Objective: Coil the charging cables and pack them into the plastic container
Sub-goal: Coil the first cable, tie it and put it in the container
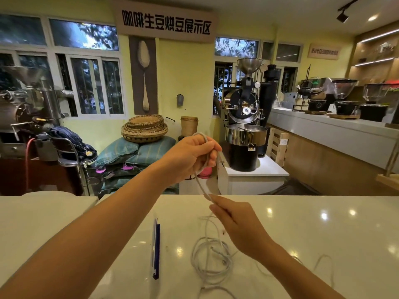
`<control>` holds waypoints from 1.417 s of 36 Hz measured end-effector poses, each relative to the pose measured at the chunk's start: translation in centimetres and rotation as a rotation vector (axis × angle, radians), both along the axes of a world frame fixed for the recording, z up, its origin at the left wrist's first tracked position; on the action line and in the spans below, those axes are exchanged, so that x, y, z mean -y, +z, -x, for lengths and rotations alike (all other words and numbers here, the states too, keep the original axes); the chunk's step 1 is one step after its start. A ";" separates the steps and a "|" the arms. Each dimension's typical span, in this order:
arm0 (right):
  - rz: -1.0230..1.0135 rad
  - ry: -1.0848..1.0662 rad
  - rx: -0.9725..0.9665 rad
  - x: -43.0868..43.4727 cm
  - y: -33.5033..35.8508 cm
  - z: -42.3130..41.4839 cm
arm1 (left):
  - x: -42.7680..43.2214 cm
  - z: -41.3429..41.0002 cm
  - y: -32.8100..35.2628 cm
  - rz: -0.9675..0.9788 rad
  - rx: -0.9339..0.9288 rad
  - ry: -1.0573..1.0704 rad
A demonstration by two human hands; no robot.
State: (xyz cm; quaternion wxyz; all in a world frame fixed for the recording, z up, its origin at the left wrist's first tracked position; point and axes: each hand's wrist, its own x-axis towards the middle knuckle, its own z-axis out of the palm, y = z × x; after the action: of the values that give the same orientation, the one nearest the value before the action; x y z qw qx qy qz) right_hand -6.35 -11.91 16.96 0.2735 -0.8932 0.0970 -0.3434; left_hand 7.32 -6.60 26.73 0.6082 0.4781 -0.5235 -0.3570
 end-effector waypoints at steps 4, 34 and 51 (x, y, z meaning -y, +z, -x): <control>0.171 -0.042 0.018 0.0 1.4 1.1 | -0.5 -1.0 0.3 0.004 0.117 0.068; -0.369 0.198 0.309 7.6 8.9 -3.5 | -3.0 1.6 -1.9 -0.046 -0.036 -0.408; -0.810 0.237 0.043 0.2 0.8 -6.1 | -0.1 -0.4 0.3 0.117 0.154 0.093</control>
State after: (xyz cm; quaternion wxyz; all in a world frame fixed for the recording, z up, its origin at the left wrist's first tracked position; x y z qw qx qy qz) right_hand -0.24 -12.15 17.71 0.6421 -0.7111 0.1149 -0.2624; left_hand 7.69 -6.47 27.00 0.6089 0.4917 -0.5659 -0.2593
